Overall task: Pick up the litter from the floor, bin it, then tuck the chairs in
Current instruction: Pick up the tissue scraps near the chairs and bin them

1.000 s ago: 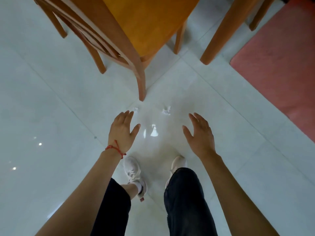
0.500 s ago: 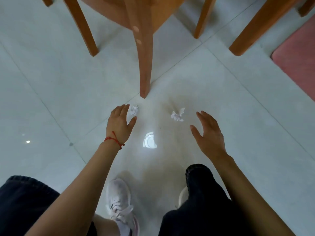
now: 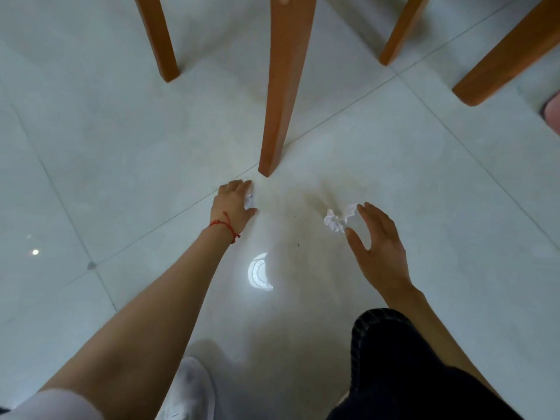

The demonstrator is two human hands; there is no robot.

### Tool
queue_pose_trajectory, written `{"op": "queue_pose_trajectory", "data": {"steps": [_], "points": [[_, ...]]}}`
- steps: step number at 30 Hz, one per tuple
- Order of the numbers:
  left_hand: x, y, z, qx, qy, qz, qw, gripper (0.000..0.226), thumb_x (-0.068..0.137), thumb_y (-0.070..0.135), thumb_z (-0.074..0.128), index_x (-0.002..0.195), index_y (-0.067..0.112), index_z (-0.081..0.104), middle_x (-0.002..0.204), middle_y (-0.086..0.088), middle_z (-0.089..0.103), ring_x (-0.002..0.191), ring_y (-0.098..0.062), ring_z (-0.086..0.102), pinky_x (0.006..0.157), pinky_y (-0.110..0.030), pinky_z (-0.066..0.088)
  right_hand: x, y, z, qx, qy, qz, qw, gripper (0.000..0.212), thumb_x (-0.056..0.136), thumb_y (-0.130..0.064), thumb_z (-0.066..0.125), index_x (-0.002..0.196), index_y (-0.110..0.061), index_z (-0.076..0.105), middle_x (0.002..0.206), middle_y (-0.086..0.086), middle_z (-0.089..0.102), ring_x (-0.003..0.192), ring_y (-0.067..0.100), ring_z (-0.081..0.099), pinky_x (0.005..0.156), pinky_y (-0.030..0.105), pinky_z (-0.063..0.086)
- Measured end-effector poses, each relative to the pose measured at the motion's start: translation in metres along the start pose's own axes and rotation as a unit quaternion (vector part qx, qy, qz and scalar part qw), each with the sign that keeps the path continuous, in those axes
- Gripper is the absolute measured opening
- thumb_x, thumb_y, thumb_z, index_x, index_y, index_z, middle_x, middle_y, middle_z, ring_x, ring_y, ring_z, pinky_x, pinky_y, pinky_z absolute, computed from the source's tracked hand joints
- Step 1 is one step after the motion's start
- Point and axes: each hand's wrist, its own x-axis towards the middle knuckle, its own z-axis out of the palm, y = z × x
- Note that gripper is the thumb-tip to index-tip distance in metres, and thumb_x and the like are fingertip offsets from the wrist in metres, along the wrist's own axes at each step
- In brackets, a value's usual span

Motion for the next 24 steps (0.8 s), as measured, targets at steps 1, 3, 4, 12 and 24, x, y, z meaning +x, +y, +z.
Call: {"op": "queue_pose_trajectory", "data": {"steps": [1,3,4,12,24], "points": [[0.001,0.001,0.002,0.005,-0.002,0.004,1.0,0.047,0.075,0.011,0.067,0.12,0.006,0.053,0.124,-0.018,0.053,0.116,-0.039,0.042,0.095,-0.039,0.036,0.0,0.001,0.001,-0.002,0.003,0.002,1.0,0.051,0.092,-0.038,0.045,0.139,-0.02,0.036,0.149,0.0,0.033,0.137,0.015,0.029,0.106,0.033,0.031],[-0.002,0.0,0.006,-0.001,0.017,0.015,1.0,0.031,0.075,0.002,0.06,0.106,0.002,0.061,0.11,-0.019,0.057,0.105,-0.039,0.046,0.085,-0.037,0.039,-0.001,0.002,0.001,-0.002,0.008,0.005,1.0,0.05,0.092,-0.037,0.046,0.138,-0.02,0.037,0.149,0.0,0.034,0.137,0.015,0.029,0.106,0.034,0.031],[-0.004,-0.002,0.008,-0.013,0.033,0.017,0.999,0.027,0.076,-0.003,0.057,0.102,0.001,0.064,0.106,-0.021,0.057,0.102,-0.039,0.047,0.081,-0.036,0.04,-0.002,0.002,0.002,0.0,0.011,0.006,1.0,0.05,0.092,-0.037,0.046,0.138,-0.02,0.037,0.149,0.0,0.034,0.137,0.015,0.029,0.106,0.033,0.031],[-0.017,0.003,0.015,-0.183,0.116,-0.101,0.971,0.013,0.073,0.007,0.062,0.076,-0.003,0.07,0.076,-0.019,0.067,0.076,-0.027,0.056,0.068,-0.024,0.04,-0.002,0.009,0.015,0.021,0.011,0.017,1.0,0.047,0.093,-0.034,0.048,0.137,-0.018,0.04,0.147,0.001,0.037,0.136,0.016,0.031,0.105,0.035,0.033],[-0.049,0.035,0.035,-0.547,0.11,-0.294,0.776,0.014,0.073,0.005,0.072,0.086,0.003,0.071,0.066,0.001,0.067,0.066,-0.012,0.062,0.072,-0.023,0.055,0.033,0.012,0.048,-0.021,0.012,0.037,0.999,0.057,0.088,-0.037,0.057,0.137,-0.016,0.039,0.149,0.006,0.033,0.138,0.02,0.026,0.108,0.038,0.028]]}}
